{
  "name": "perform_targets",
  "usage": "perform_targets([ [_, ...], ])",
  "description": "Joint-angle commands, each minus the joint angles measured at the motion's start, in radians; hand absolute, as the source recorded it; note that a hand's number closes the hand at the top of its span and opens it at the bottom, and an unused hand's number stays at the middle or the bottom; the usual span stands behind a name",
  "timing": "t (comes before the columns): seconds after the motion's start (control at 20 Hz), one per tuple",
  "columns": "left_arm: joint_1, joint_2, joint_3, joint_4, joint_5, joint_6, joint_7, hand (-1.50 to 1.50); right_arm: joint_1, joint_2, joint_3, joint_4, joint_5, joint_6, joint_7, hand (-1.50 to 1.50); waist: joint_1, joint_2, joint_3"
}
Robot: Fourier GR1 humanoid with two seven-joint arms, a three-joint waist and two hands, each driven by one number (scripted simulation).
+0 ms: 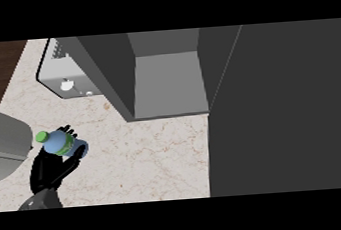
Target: Pick up the bottled water, place it into the cabinet and close the cabinet
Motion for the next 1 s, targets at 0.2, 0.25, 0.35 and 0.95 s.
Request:
perform_targets([
  [0.2,-0.039,0.019,-0.043,0.157,-0.117,0.117,-0.212,1.5,0.069,-0.043,0.038,-0.107,0.057,-0.013,-0.009,-1.5,-0.001,-0.001,0.001],
  [0.25,-0.075,0.032,-0.036,0.178,-0.118,0.127,-0.225,1.5,0.038,-0.019,0.062,-0.113,0.077,-0.04,0.016,-1.5,-0.003,0.003,-0.001],
  [0.35,-0.074,0.055,-0.053,0.183,-0.154,0.164,-0.288,1.5,0.05,-0.044,0.037,-0.115,0.027,-0.022,-0.001,-1.5,-0.009,0.004,-0.001],
  [0.95,-0.024,-0.189,-0.257,0.1,-0.313,0.22,-0.415,1.5,0.083,-0.098,-0.014,-0.116,-0.014,-0.048,-0.036,-1.5,0.026,-0.008,0.004],
])
